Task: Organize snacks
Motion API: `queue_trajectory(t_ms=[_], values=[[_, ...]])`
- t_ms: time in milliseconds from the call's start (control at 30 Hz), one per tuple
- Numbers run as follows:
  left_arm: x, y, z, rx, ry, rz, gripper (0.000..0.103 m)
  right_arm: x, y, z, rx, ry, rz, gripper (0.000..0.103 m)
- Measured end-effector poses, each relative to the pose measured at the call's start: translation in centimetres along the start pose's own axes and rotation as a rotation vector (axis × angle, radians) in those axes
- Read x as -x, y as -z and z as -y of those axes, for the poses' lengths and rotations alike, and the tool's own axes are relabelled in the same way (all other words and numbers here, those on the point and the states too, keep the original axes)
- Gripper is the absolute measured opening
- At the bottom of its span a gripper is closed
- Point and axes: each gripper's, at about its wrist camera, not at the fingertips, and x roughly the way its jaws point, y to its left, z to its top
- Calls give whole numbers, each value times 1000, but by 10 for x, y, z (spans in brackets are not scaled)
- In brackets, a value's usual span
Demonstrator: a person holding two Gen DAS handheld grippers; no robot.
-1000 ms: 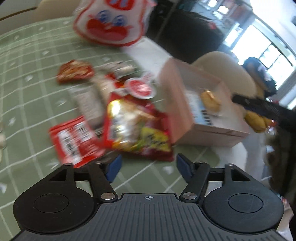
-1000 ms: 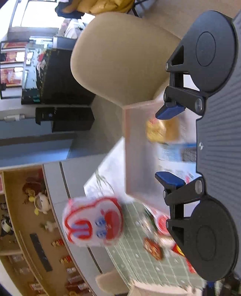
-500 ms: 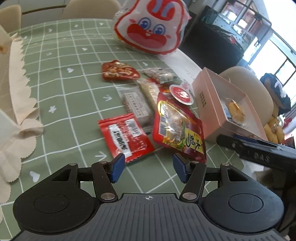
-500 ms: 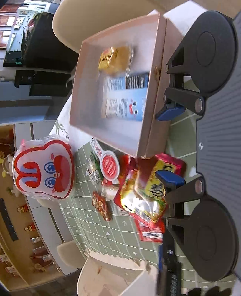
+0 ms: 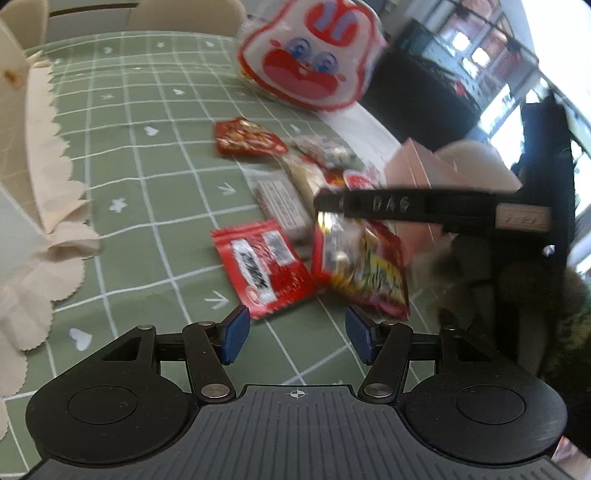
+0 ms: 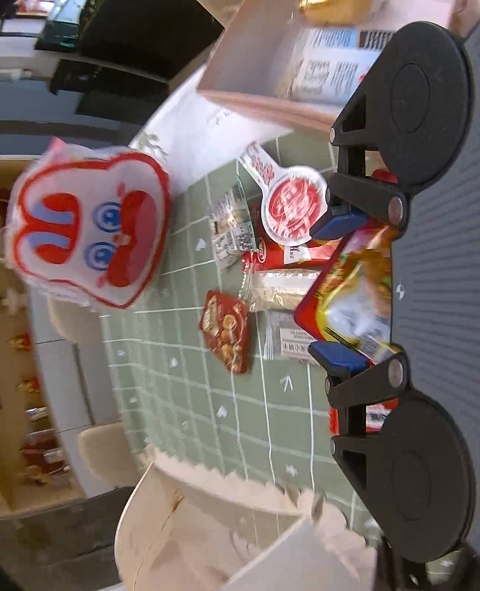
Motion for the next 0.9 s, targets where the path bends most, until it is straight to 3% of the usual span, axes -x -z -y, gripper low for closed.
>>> queue_trajectory(t_ms=[67, 167, 333, 500, 667, 767, 833, 900], values=[[6, -3, -14, 68, 2, 36, 63, -8, -1, 1, -16, -27, -46, 61], [6, -9, -30, 146, 1, 71, 63, 2, 12, -3, -8, -103, -42, 61], [-13, -21, -27, 121, -24, 65, 63, 26, 54, -16, 107, -148, -66, 61], [-30, -29, -6, 50, -73, 86, 63, 56, 98, -22, 238, -67, -67, 60], [-31, -31, 23, -85, -39, 83, 63, 83, 130, -18, 326, 122, -30, 60], [-28, -35, 32, -155, -30, 63, 63, 99, 142, -4, 314, 216, -22, 60], [-31, -38, 34, -203, -87, 47, 63, 109, 146, 9, 264, 248, -18, 61], [-35, -42, 25, -187, -151, 35, 63, 118, 150, 25, 184, 283, -17, 62]])
